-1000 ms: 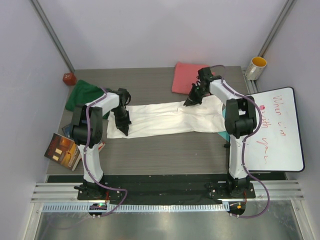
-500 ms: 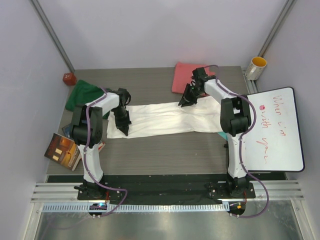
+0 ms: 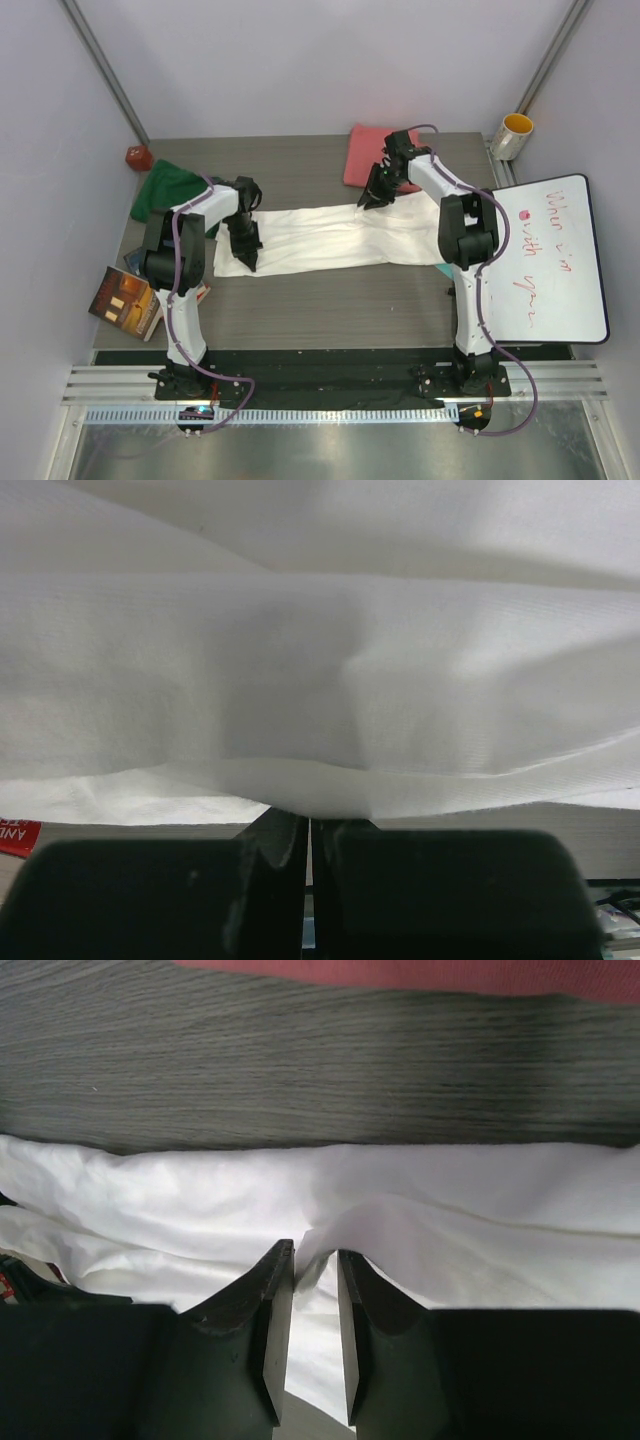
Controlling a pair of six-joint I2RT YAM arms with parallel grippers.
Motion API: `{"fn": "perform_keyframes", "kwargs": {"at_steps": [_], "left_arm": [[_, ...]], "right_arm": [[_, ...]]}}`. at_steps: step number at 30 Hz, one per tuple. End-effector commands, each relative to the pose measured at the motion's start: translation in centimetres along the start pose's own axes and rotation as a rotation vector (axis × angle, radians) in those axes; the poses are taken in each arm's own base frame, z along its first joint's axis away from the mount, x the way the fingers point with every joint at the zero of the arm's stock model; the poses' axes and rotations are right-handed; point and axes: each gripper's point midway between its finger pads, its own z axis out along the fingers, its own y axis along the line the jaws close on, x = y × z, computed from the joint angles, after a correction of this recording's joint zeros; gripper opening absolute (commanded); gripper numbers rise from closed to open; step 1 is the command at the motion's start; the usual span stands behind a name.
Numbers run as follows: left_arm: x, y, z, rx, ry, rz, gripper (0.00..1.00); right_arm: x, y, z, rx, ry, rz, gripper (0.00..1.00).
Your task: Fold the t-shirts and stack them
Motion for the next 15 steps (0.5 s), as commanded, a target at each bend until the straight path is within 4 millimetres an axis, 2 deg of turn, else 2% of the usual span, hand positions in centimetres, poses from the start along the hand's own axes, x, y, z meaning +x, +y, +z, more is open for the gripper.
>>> {"fn": "perform_keyframes", "kwargs": {"at_steps": [1, 11, 15], "left_arm": [[0.5, 0.8, 2.9, -0.030, 0.032, 0.013, 0.00], [0.6, 0.7, 2.7, -0.025, 0.032, 0.015, 0.00], [0.7, 0.8, 2.7, -0.026, 0.034, 0.016, 0.00]], "right_arm": [[-1.4, 1.1, -0.5, -0.014, -0.037, -0.043, 0.31], [-4.1, 2.6, -1.2, -0.032, -0.111, -0.074, 0.35], [-4.2, 2.9, -1.8, -0.033, -0.117, -0.082, 0.36]]}}
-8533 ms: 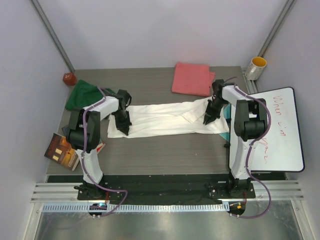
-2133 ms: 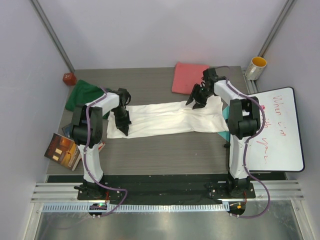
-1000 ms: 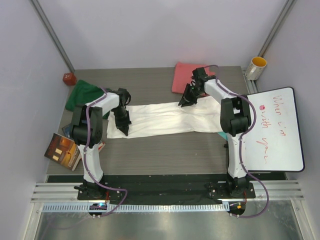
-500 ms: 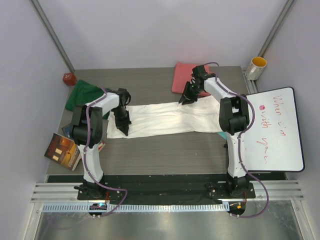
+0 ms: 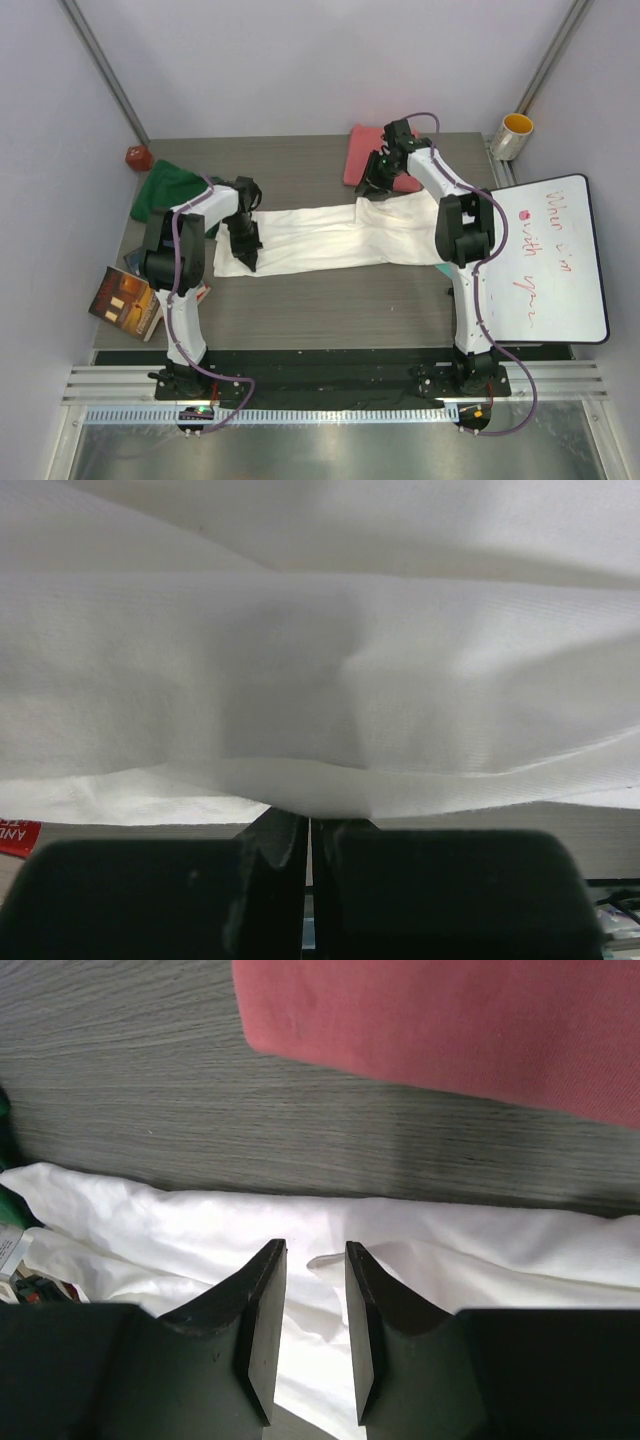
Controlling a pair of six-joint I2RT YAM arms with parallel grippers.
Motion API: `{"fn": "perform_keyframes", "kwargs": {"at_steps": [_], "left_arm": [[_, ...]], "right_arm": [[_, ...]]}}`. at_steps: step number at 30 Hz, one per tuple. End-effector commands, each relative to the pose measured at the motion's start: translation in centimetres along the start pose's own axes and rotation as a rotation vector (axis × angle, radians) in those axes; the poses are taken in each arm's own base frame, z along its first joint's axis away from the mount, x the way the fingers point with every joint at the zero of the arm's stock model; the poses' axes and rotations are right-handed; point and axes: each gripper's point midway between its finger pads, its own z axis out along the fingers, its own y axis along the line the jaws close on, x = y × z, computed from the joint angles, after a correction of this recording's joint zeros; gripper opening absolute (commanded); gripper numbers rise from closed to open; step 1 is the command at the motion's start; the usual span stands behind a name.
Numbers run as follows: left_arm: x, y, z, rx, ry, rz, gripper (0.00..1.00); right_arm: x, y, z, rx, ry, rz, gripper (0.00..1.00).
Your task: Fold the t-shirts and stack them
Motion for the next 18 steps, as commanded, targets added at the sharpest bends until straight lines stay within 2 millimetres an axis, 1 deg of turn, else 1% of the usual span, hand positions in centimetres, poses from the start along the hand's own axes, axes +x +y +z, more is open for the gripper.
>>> {"fn": "perform_keyframes", "kwargs": {"at_steps": [1, 3, 4, 6, 7, 8, 9, 10, 11, 12, 13, 17, 18], "left_arm": [[0.7, 0.7, 2.6, -0.022, 0.033, 0.016, 0.00], [0.7, 0.6, 2.6, -0.018, 0.032, 0.014, 0.00], [0.7, 0.6, 2.5, -0.015, 0.029, 0.013, 0.00], [0.7, 0.5, 2.5, -0.011, 0.031, 0.011, 0.00], [0.6, 0.5, 2.5, -0.008, 0.029, 0.012, 0.00], [0.6, 0.4, 2.5, -0.006, 0.032, 0.012, 0.00], [0.6, 0.4, 2.5, -0.005, 0.032, 0.011, 0.00], [0.5, 0.3, 2.4, -0.003, 0.029, 0.010, 0.00], [0.4, 0.3, 2.4, -0.004, 0.027, 0.010, 0.00], [0.3, 0.1, 2.2, 0.002, 0.022, 0.010, 0.00], [0.2, 0.1, 2.1, 0.003, 0.019, 0.008, 0.00], [0.2, 0.0, 2.0, 0.006, 0.019, 0.008, 0.00], [0.3, 0.1, 2.0, 0.005, 0.021, 0.010, 0.00]], "right_arm": [[-1.4, 1.6, -2.0, -0.015, -0.055, -0.050, 0.36], [-0.9, 1.1, -2.5, 0.002, -0.050, -0.061, 0.36], [-0.5, 1.1, -3.4, 0.008, -0.055, -0.064, 0.36], [0.1, 0.9, -4.3, 0.016, -0.054, -0.079, 0.36], [1.3, 0.2, -4.1, 0.030, -0.026, -0.073, 0.33], [1.4, 0.6, -5.4, 0.021, -0.040, -0.082, 0.30], [1.9, 0.3, -5.7, 0.031, -0.038, -0.081, 0.27], [3.3, -0.8, -5.5, 0.055, -0.007, -0.068, 0.17], [3.5, -0.7, -6.4, 0.056, -0.018, -0.075, 0.11], [4.0, -1.3, -6.3, 0.075, -0.015, -0.075, 0.08], [5.2, -2.4, -6.0, 0.098, 0.008, -0.067, 0.04], [6.3, -3.4, -5.7, 0.117, 0.021, -0.069, 0.01], [6.2, -3.4, -5.8, 0.117, 0.015, -0.069, 0.01]]}}
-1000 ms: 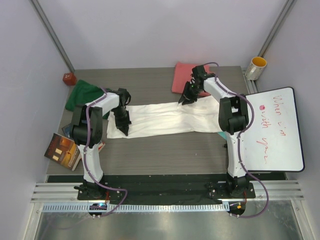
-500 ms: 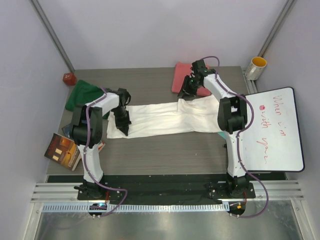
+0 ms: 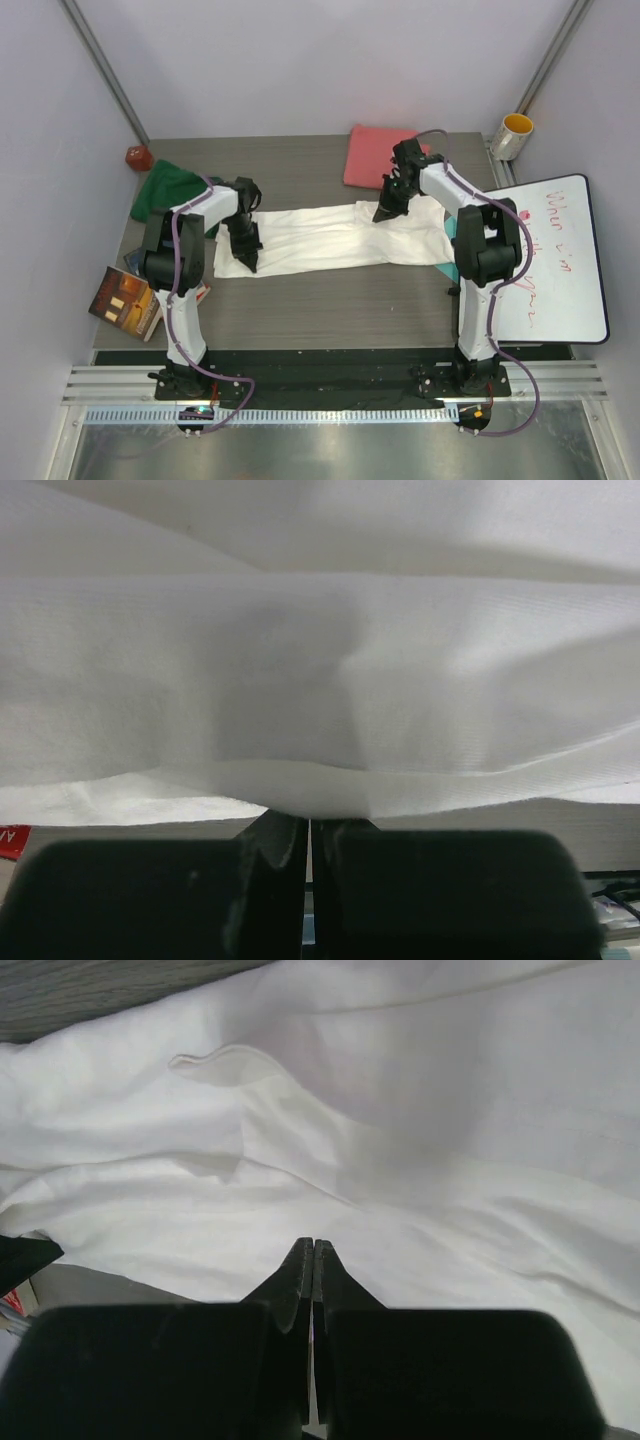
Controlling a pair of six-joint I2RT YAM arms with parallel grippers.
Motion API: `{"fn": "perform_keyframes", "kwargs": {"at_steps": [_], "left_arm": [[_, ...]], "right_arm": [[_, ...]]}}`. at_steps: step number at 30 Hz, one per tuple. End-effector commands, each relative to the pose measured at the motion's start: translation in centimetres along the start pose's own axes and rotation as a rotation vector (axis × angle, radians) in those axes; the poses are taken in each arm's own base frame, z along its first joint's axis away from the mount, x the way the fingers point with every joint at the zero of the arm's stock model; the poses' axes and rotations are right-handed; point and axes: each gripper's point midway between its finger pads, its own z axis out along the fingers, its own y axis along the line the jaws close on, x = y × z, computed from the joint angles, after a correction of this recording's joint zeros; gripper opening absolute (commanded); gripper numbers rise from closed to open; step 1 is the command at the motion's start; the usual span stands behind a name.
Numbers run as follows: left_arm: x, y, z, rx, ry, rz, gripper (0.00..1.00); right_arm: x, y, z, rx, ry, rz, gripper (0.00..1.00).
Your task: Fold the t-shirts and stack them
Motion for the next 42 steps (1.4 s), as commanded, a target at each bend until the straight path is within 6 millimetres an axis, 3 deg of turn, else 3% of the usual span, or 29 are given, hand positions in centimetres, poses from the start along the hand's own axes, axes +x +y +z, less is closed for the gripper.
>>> {"fn": "perform_keyframes", "kwargs": {"at_steps": [1, 10, 18, 26, 37, 42], "left_arm": [[0.0, 0.3, 2.0, -0.012, 0.011, 0.012, 0.00], [0.8, 0.8, 1.8, -0.022, 0.013, 0.008, 0.00], [1.3, 1.1, 1.7, -0.028, 0.018, 0.009, 0.00], [1.7, 1.3, 1.4, -0.034, 0.024, 0.016, 0.00], [2.6, 1.8, 1.4, -0.046, 0.044, 0.024, 0.00], [2.9, 1.9, 1.3, -0.046, 0.052, 0.027, 0.00]], "right_arm": [[-0.7, 0.2, -1.0, 0.003, -0.066, -0.042, 0.01], [-0.6, -1.9, 1.1, 0.084, -0.052, -0.028, 0.01], [-1.9, -4.1, 3.0, 0.167, -0.077, -0.018, 0.01], [-4.7, -5.9, 2.7, 0.233, -0.158, 0.011, 0.01], [-8.5, -10.4, 1.1, 0.269, -0.226, 0.109, 0.01], [-10.0, -10.5, 1.1, 0.263, -0.250, 0.117, 0.01]]}}
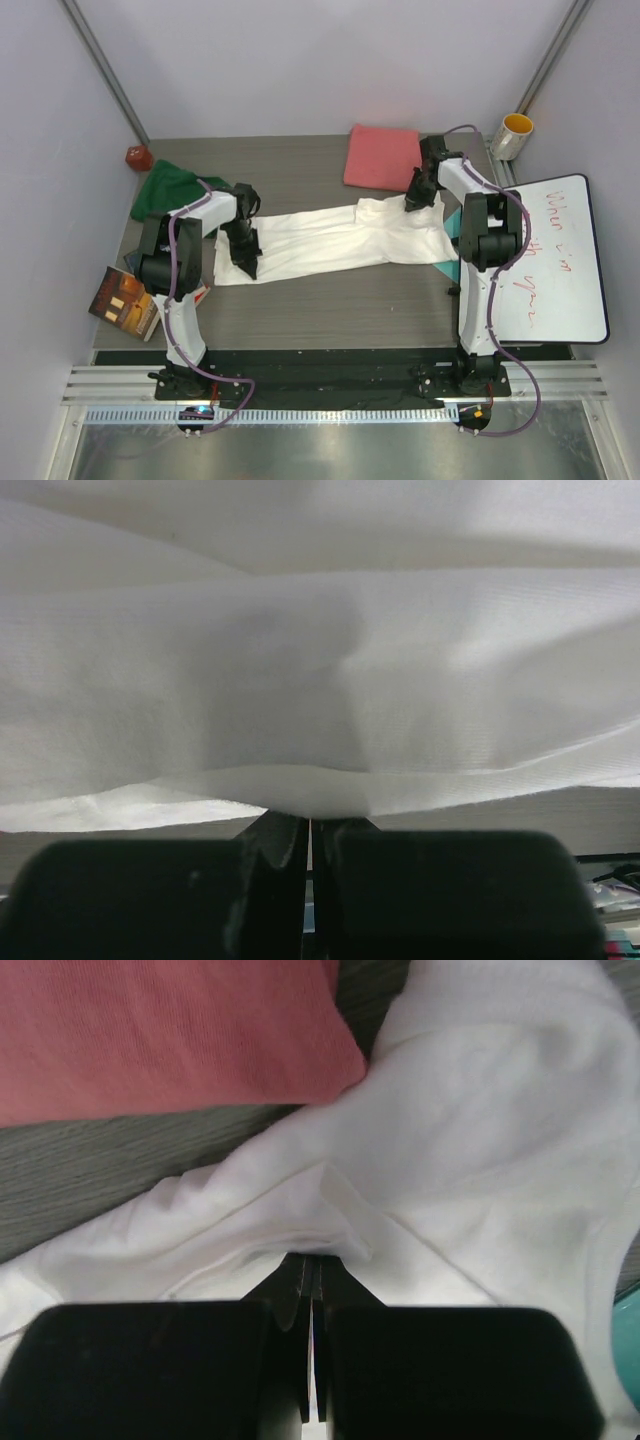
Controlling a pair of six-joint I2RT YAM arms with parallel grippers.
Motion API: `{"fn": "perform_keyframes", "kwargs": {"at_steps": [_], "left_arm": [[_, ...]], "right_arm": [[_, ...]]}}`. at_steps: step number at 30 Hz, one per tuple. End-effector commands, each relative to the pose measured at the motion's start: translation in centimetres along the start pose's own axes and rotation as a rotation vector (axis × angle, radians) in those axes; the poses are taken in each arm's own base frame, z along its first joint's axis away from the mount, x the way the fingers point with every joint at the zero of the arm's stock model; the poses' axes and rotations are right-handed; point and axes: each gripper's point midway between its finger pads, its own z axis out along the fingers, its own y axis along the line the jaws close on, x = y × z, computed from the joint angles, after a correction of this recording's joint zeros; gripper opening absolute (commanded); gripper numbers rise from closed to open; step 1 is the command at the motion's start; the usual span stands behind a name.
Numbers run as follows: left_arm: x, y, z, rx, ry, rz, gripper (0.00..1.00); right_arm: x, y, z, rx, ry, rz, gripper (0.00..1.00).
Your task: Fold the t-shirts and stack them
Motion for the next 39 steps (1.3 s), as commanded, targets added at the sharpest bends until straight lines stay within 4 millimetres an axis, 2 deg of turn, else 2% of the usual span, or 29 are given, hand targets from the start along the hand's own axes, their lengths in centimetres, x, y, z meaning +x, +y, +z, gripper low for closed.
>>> {"fn": "perform_keyframes", "kwargs": {"at_steps": [1, 2, 6, 12, 14, 18, 20, 22, 23, 24, 26, 27, 29, 30, 33, 39], "left_arm": [[0.9, 1.5, 1.1, -0.059, 0.024, 0.027, 0.00], [1.0, 1.5, 1.2, -0.060, 0.029, 0.027, 0.00], [1.1, 1.5, 1.1, -0.057, 0.027, 0.030, 0.00], [1.4, 1.0, 1.2, -0.053, 0.035, 0.038, 0.00], [1.4, 0.9, 1.2, -0.052, 0.037, 0.041, 0.00], [1.7, 0.5, 1.3, -0.037, 0.055, 0.051, 0.00], [1.9, 0.4, 1.3, -0.035, 0.066, 0.053, 0.00], [1.9, 0.2, 1.1, -0.028, 0.061, 0.060, 0.00], [1.8, 0.1, 1.0, -0.025, 0.058, 0.064, 0.00], [1.7, 0.1, 1.0, -0.022, 0.051, 0.068, 0.00], [1.7, 0.1, 0.9, -0.026, 0.048, 0.068, 0.01], [1.5, 0.0, 0.8, -0.026, 0.046, 0.070, 0.05], [1.2, 0.0, 0.7, -0.031, 0.040, 0.077, 0.12], [0.9, -0.1, 0.5, -0.029, 0.030, 0.078, 0.19], [0.3, -0.4, 0.1, -0.023, 0.022, 0.096, 0.25], [-1.4, -0.9, -0.6, -0.034, 0.012, 0.134, 0.27]], "right_arm": [[-3.3, 0.4, -0.2, 0.005, -0.094, -0.001, 0.01], [-3.4, 0.5, 0.1, 0.002, -0.091, 0.001, 0.01], [-4.9, 1.3, -0.7, -0.020, -0.130, -0.001, 0.03], [-6.4, 3.0, -1.8, -0.101, -0.156, 0.000, 0.13], [-6.1, 3.3, -2.0, -0.124, -0.144, 0.005, 0.21], [-5.6, 3.3, -3.8, -0.131, -0.157, -0.004, 0.32], [-5.9, 3.2, -6.0, -0.133, -0.193, -0.010, 0.34], [-4.5, 2.6, -6.5, -0.124, -0.176, -0.010, 0.34], [-4.5, 2.8, -8.4, -0.137, -0.201, -0.011, 0.34], [-3.0, 2.0, -7.9, -0.120, -0.171, -0.004, 0.34], [-1.9, 1.7, -9.4, -0.121, -0.178, -0.005, 0.34], [-0.3, 0.8, -8.8, -0.100, -0.145, -0.005, 0.34], [1.2, 0.0, -8.8, -0.080, -0.118, 0.001, 0.34], [2.5, -0.6, -8.8, -0.068, -0.092, 0.001, 0.34], [4.5, -1.0, -8.5, -0.062, -0.051, 0.006, 0.34], [6.8, -1.0, -7.4, 0.002, 0.013, -0.019, 0.34]]}}
